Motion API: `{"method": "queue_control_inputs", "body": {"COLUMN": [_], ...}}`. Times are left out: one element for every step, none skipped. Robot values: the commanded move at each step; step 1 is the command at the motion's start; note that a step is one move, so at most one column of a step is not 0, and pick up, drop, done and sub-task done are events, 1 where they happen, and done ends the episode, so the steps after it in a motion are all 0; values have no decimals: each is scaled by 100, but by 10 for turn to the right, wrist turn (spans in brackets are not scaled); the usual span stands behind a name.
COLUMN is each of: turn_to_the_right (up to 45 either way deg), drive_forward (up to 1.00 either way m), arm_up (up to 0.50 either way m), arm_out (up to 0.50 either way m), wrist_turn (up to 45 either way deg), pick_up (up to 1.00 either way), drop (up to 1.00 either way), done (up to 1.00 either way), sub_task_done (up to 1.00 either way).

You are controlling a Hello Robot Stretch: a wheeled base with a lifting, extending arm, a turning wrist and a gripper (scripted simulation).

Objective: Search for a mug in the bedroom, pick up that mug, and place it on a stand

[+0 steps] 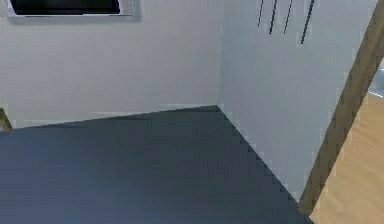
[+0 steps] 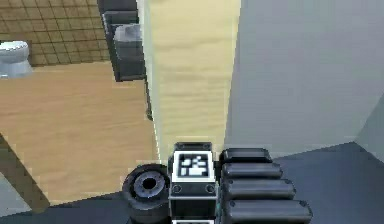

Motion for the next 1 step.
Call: {"method": "queue_control_inputs", "body": {"turn_to_the_right": [240], "drive_forward": [0], "arm_up": [0], "arm_out": [0], "wrist_turn": [0], "pick_up": [0], "drop": [0], "done": [0], "sub_task_done": [0]}}
